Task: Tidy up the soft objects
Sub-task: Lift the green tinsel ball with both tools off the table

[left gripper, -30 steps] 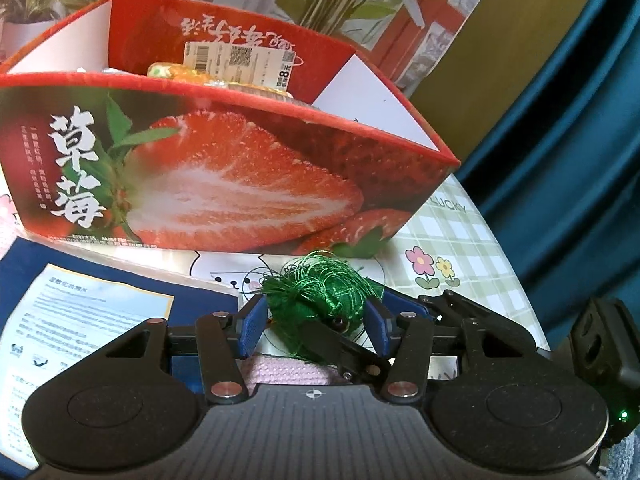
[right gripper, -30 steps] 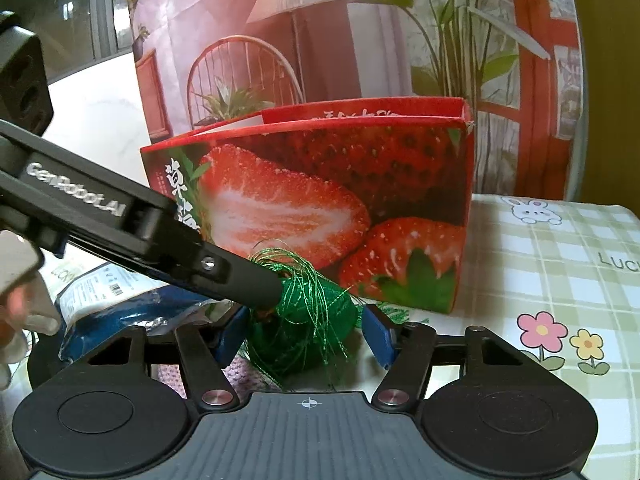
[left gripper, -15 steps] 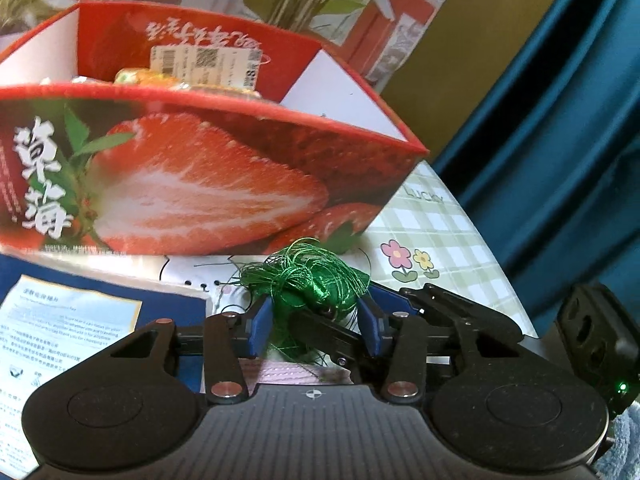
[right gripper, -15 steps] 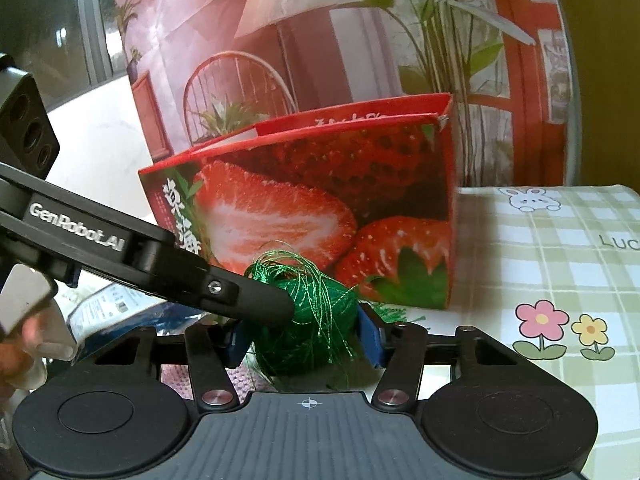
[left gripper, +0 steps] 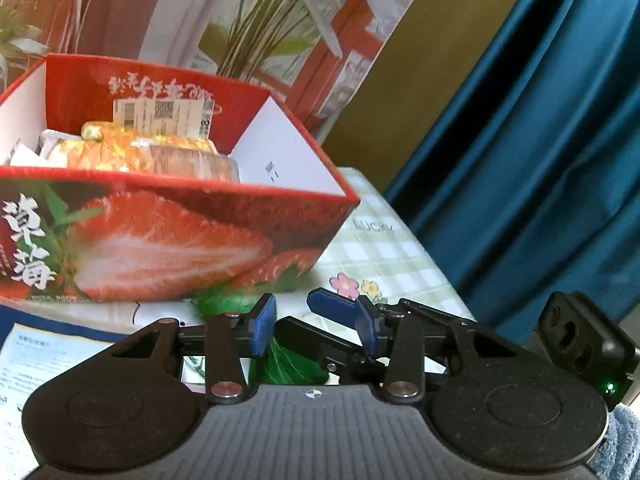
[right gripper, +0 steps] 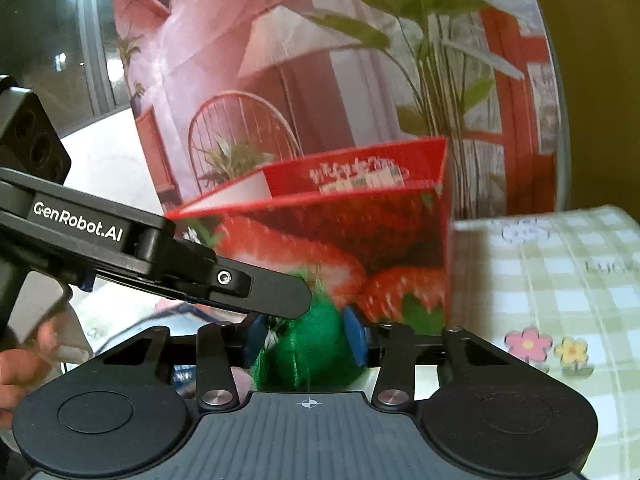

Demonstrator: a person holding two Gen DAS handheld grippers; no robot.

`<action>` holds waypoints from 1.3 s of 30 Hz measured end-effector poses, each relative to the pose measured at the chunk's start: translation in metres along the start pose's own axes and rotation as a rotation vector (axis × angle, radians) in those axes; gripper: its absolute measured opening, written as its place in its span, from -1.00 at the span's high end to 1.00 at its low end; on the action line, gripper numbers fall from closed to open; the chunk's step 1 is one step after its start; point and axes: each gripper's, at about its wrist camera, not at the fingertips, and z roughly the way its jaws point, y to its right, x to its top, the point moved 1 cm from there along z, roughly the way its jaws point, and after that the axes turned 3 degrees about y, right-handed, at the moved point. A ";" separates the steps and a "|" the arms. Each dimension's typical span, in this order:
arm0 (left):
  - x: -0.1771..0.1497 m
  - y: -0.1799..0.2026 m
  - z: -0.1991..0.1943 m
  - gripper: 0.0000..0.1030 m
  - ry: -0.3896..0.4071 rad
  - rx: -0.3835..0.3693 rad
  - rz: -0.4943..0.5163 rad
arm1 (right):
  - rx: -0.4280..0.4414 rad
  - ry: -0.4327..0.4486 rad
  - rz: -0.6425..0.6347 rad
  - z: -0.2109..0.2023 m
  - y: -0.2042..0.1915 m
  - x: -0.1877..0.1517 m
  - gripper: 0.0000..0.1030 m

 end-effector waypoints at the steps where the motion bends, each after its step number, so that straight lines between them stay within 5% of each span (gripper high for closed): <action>1: 0.000 -0.002 -0.001 0.13 -0.001 -0.005 0.001 | 0.002 0.003 -0.011 0.000 -0.002 0.003 0.29; 13: -0.016 -0.037 0.014 0.13 -0.074 0.055 -0.120 | -0.116 -0.123 -0.023 0.016 -0.005 -0.012 0.12; 22: -0.022 -0.049 0.031 0.08 -0.119 0.037 -0.171 | -0.060 -0.167 0.096 0.023 0.007 -0.020 0.05; 39: -0.021 -0.041 0.036 0.24 -0.106 0.031 -0.076 | -0.046 -0.196 0.111 0.033 0.011 -0.019 0.08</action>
